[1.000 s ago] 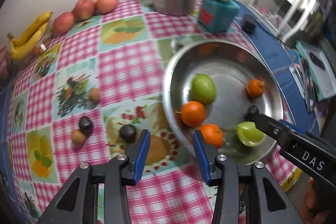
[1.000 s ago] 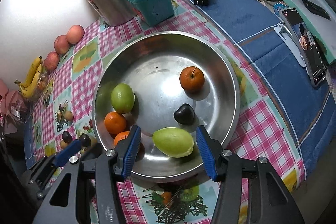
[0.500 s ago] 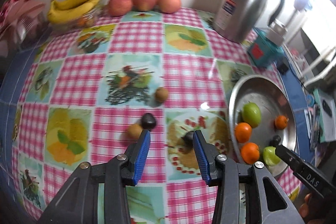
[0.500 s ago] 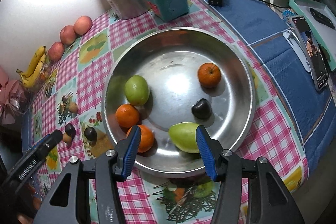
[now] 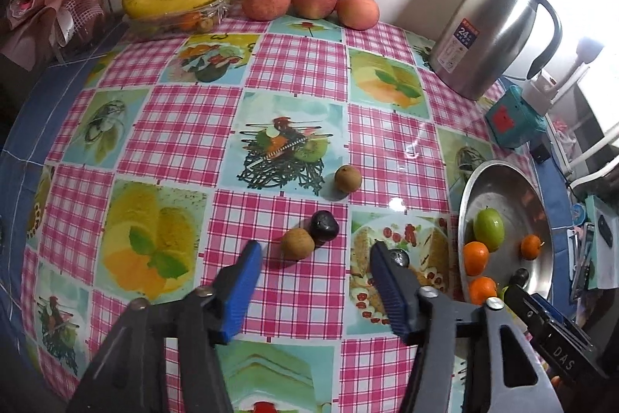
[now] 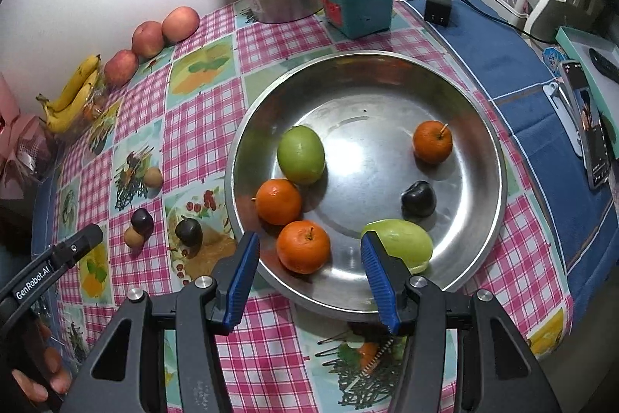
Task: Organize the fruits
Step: 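Withdraw both open tools from the plate toward the remaining kiwis and plums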
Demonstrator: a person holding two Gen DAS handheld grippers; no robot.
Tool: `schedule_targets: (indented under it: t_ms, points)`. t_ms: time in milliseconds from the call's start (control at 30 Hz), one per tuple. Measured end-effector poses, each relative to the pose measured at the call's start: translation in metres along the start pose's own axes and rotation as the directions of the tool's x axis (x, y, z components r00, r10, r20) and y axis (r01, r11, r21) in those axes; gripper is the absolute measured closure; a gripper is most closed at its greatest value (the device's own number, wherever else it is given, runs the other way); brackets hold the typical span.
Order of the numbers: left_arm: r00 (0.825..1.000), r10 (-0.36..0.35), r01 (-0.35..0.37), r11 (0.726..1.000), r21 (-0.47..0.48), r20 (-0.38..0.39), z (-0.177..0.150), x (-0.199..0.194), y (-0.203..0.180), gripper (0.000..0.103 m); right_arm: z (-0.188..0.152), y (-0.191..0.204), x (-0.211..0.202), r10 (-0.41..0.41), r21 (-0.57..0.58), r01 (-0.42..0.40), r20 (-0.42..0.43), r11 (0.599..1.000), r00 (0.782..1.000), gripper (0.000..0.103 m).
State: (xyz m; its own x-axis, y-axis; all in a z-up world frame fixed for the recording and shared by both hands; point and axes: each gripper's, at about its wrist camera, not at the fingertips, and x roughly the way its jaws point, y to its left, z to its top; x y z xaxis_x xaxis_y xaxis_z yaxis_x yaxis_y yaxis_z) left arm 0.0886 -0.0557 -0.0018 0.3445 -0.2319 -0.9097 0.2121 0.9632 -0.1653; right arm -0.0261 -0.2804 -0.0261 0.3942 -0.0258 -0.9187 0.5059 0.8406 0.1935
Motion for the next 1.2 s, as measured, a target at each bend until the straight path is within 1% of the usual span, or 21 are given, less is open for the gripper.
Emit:
schedule_targets:
  t_ms: [67,133,200,233,300,400,467,533,633,667,700,800,1067,1200]
  points:
    - [1.0,0.01,-0.01,1.0,0.002,-0.006,0.0,0.002,0.0,0.034,-0.001,0.002,0.003,-0.007,-0.009,0.007,-0.001,1.0,1.0,0.039]
    - [1.0,0.025,-0.025,1.0,0.004,-0.01,-0.001,0.005,0.0,0.027,-0.001,0.004,0.005,-0.02,-0.019,0.02,-0.001,1.0,1.0,0.037]
    - [0.999,0.036,-0.036,0.999,0.004,-0.017,-0.002,0.009,0.0,0.022,-0.002,0.005,0.008,-0.031,-0.027,0.031,-0.001,0.999,1.0,0.03]
    - [0.999,0.04,-0.04,0.999,0.005,-0.021,-0.003,0.011,0.0,0.018,-0.002,0.004,0.01,-0.032,-0.027,0.032,-0.001,0.999,0.999,0.028]
    - [0.998,0.048,-0.048,0.999,0.0,-0.036,-0.005,0.018,0.001,0.014,-0.002,0.004,0.013,-0.036,-0.027,0.036,-0.001,0.999,0.999,0.022]
    - [0.997,0.043,-0.044,0.999,-0.018,-0.063,-0.007,0.026,0.003,0.012,-0.002,0.004,0.019,-0.046,-0.031,0.046,-0.007,0.998,0.999,0.018]
    - [0.996,0.04,-0.042,0.999,-0.026,-0.074,-0.008,0.03,0.004,0.009,-0.002,0.004,0.022,-0.052,-0.033,0.052,-0.012,0.998,0.999,0.016]
    - [0.996,0.046,-0.048,0.998,-0.027,-0.078,-0.009,0.033,0.004,0.0,-0.002,0.004,0.024,-0.056,-0.029,0.056,-0.014,0.998,0.998,0.016]
    - [0.996,0.061,-0.063,0.998,-0.024,-0.063,-0.01,0.035,0.003,0.0,-0.002,0.003,0.026,-0.065,-0.025,0.064,-0.013,0.998,0.998,0.015]
    - [0.996,0.064,-0.065,0.998,-0.025,-0.056,-0.01,0.035,0.003,0.0,-0.002,0.003,0.026,-0.069,-0.024,0.069,-0.01,0.997,0.998,0.012]
    - [0.996,0.068,-0.069,0.997,-0.026,-0.049,-0.01,0.034,0.004,0.0,-0.002,0.003,0.027,-0.074,-0.025,0.074,-0.006,0.997,0.997,0.011]
    - [0.996,0.082,-0.083,0.996,-0.029,-0.033,-0.009,0.034,0.005,0.0,-0.001,0.004,0.026,-0.079,-0.029,0.079,0.009,0.996,0.997,0.011]
    - [0.996,0.086,-0.086,0.995,-0.048,-0.01,-0.005,0.032,0.014,0.0,0.001,0.008,0.026,-0.06,-0.017,0.061,0.03,0.998,0.998,0.011]
    - [0.997,0.078,-0.078,0.993,-0.088,-0.002,-0.003,0.03,0.025,0.0,0.001,0.016,0.028,-0.043,-0.032,0.043,0.02,0.999,0.999,0.011]
